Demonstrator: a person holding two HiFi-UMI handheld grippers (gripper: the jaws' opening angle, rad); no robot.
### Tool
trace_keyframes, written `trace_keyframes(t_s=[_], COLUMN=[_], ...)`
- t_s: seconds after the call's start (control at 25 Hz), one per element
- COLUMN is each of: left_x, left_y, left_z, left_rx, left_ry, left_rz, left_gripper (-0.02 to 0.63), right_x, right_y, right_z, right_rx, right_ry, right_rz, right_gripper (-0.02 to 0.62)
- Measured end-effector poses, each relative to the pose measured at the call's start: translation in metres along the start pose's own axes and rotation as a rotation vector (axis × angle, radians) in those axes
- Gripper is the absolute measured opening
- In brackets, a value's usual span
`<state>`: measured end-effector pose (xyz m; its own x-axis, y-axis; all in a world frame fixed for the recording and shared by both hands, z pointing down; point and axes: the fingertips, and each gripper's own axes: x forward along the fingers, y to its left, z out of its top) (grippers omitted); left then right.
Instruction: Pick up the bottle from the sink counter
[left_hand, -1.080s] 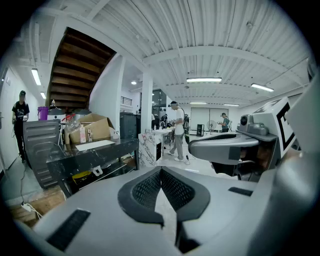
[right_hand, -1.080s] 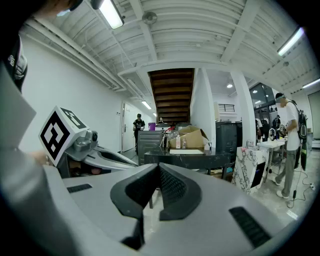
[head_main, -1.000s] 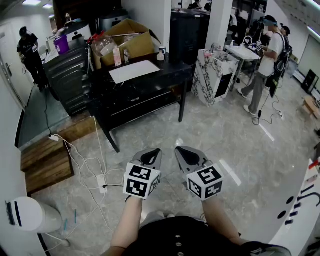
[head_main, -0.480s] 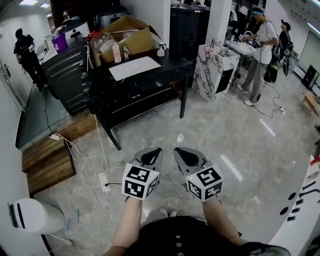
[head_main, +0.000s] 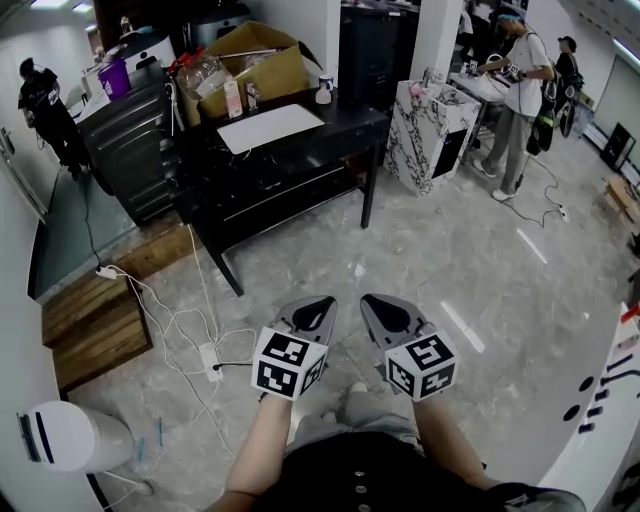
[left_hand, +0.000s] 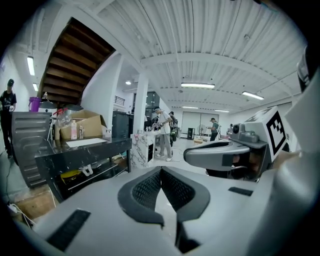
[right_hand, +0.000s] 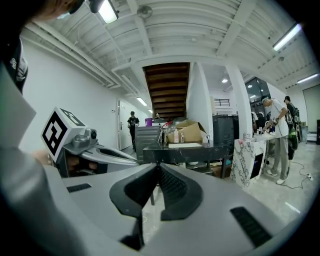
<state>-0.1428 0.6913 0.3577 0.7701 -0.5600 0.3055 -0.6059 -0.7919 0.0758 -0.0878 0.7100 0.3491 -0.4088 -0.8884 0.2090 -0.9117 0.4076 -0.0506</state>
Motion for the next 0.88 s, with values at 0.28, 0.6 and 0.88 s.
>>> trace_keyframes(t_s=[0.28,0.6,0.88], left_x=[0.009,0.055,0.122], left_y=[0.029,0.080,0.126], left_z=[0.006,0.009,0.040], left_rx=[-0.004,0.004,-0.006], left_ry=[0.004,0.042,0.035], left_rz=[0.015,0.065,0.067], left_gripper=[0.017,0.017,0.018], right_x=[0.029,0.090,0.154], right_y=[-0.014,-0.043,-0.108], right_z=[0.011,0.022,0.038], right_rx=[-0.032,-0.050,-0.018], right_ry=[0.001,-0.016,-0.017], right_rz=[-0.006,0.057,0.070], right_gripper=[0.169,0.256,0.267])
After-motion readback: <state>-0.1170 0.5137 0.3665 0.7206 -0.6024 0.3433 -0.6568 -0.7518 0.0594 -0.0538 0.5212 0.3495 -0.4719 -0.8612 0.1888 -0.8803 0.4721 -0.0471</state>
